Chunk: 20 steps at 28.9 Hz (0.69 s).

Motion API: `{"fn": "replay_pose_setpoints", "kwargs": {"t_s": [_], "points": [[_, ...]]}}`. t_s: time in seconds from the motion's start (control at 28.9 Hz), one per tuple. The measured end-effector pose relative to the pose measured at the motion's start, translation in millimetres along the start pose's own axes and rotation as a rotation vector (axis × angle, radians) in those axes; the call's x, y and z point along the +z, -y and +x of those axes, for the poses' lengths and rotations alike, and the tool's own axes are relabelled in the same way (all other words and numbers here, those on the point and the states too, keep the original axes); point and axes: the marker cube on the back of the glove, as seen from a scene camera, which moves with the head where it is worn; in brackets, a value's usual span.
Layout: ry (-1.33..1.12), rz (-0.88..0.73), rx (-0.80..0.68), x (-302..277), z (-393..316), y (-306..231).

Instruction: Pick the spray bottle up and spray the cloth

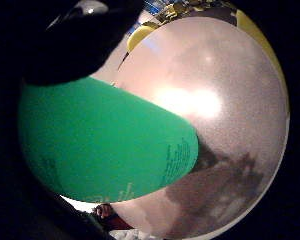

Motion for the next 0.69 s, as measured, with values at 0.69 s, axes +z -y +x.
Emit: {"fn": "replay_pose_setpoints", "kwargs": {"t_s": [0.69], "points": [[-1.173,-0.039,-0.224,-6.1,-86.8,18.2]]}}
